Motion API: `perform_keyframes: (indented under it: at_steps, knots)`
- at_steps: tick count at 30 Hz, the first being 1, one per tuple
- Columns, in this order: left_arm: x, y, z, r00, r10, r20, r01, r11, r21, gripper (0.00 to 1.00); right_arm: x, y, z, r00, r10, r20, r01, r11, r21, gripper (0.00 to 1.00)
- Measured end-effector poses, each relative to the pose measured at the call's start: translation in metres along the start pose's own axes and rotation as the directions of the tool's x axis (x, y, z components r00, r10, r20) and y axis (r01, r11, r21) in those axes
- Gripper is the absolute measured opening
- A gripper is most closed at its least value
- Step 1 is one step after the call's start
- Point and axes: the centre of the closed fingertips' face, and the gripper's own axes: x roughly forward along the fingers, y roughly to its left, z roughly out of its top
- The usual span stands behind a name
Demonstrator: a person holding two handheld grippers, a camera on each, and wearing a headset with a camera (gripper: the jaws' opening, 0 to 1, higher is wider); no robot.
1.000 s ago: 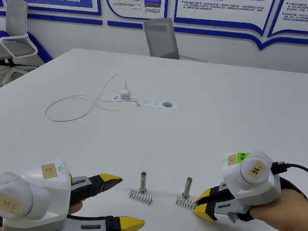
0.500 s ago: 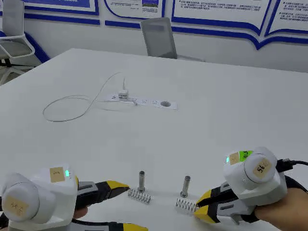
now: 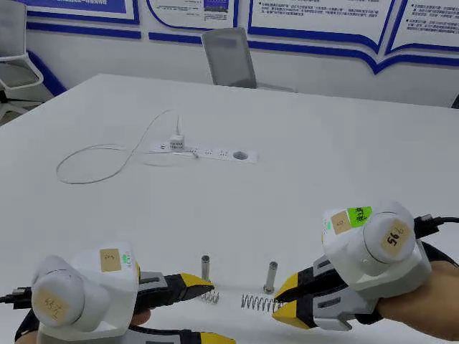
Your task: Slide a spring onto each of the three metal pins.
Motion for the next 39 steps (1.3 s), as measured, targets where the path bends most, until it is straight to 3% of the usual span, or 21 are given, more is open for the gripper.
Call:
perform_keyframes:
  at_steps: [11,23,30,39]
  knots:
    - [0.005,-0.005,0.006,0.9996,-0.026,0.013,0.026,0.999,0.036,0.33,0.000,0.015,0.014,0.9989,0.047,-0.004,-0.048,0.997,-0.060,0.11]
    - [0.007,-0.012,0.009,0.9981,-0.055,0.026,0.053,0.995,0.080,0.14,0.001,0.023,0.019,0.9974,0.072,-0.009,-0.072,0.993,-0.096,0.11]
    - [0.007,-0.012,0.008,0.9983,-0.054,0.022,0.052,0.995,0.082,0.13,-0.005,0.024,0.026,0.9972,0.075,0.010,-0.073,0.993,-0.094,0.11]
    - [0.007,-0.012,0.008,0.9986,-0.051,0.016,0.049,0.995,0.089,0.12,-0.013,0.027,0.047,0.9958,0.074,0.055,-0.068,0.992,-0.107,0.11]
